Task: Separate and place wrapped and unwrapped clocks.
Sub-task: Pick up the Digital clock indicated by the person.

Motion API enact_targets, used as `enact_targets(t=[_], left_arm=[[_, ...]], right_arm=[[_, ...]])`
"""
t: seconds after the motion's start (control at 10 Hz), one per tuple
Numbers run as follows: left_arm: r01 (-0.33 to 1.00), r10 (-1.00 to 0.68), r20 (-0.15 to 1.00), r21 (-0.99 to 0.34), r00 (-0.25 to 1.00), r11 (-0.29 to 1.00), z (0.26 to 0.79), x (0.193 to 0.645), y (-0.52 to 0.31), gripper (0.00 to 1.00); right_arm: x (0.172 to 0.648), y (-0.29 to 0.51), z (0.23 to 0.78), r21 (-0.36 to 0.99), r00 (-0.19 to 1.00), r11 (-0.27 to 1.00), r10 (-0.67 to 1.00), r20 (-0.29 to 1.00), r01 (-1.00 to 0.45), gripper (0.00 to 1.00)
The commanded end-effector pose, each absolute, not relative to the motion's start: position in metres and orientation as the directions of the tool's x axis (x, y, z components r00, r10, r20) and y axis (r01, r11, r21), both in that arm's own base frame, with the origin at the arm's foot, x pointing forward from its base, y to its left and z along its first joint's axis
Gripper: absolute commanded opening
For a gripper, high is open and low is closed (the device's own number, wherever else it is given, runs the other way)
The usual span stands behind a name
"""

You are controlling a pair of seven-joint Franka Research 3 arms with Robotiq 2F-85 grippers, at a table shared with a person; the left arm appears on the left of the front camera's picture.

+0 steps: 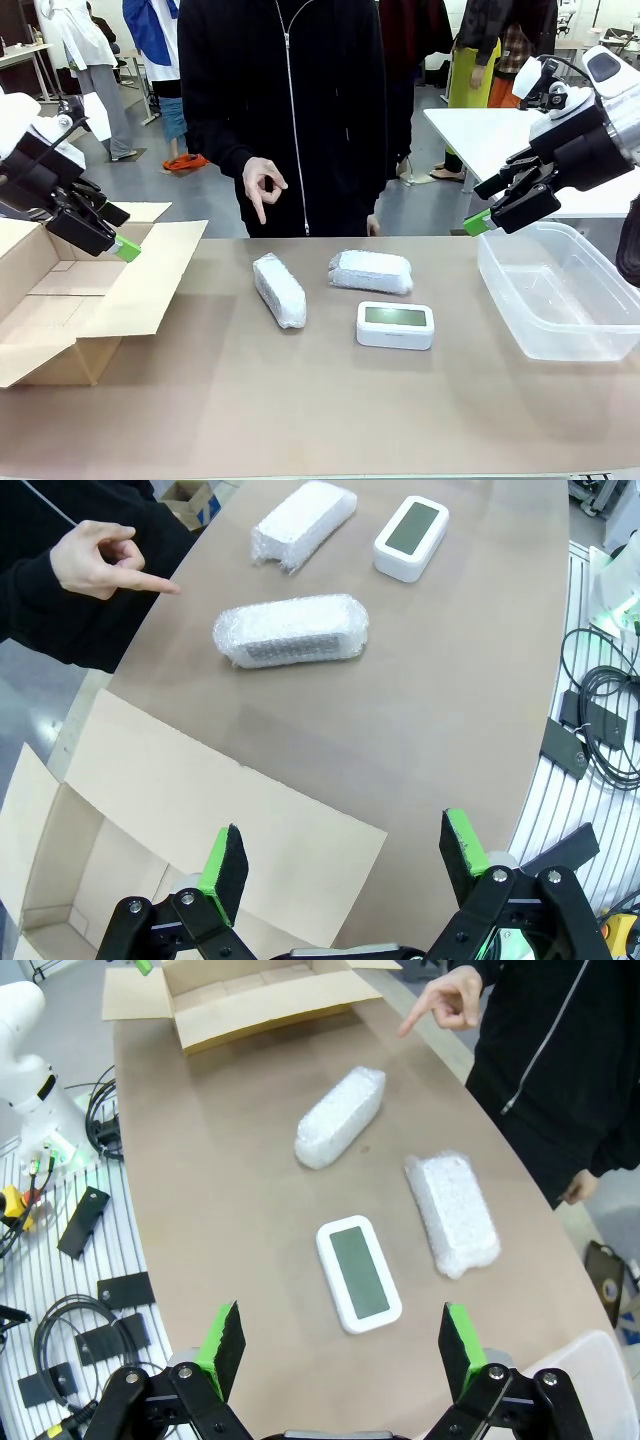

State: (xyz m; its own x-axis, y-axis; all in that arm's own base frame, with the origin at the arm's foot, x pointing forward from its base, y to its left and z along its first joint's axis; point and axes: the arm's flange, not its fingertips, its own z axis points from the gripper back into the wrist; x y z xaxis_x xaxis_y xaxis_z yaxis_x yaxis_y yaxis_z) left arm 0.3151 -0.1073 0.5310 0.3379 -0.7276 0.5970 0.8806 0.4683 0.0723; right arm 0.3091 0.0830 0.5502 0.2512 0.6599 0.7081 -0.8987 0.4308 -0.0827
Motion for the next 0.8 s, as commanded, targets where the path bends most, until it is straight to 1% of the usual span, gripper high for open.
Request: enact_targets(t=[0.0,0.6,0.7], left_arm=[[0.885,-0.722,0.607,0.063,0.332,0.460,0.532,0.315,-0.106,1.00],[0.880,-0.728,0.597,0.072,0.338,0.469,0.531,0.315,-0.107,1.00],[0.831,-0.702,0.563,0.046,0.436,0.554,0.534,0.324,-0.120,1.00]], right_arm=[[0.310,0.082,0.548,-0.078,0.237,0.413,0.656,0.716,-0.907,1.00],[0.310,0.082,0.548,-0.078,0.237,0.413,0.656,0.716,-0.907,1.00],[0.310,0.082,0.548,-0.078,0.237,0.413,0.656,0.716,-0.907,1.00]])
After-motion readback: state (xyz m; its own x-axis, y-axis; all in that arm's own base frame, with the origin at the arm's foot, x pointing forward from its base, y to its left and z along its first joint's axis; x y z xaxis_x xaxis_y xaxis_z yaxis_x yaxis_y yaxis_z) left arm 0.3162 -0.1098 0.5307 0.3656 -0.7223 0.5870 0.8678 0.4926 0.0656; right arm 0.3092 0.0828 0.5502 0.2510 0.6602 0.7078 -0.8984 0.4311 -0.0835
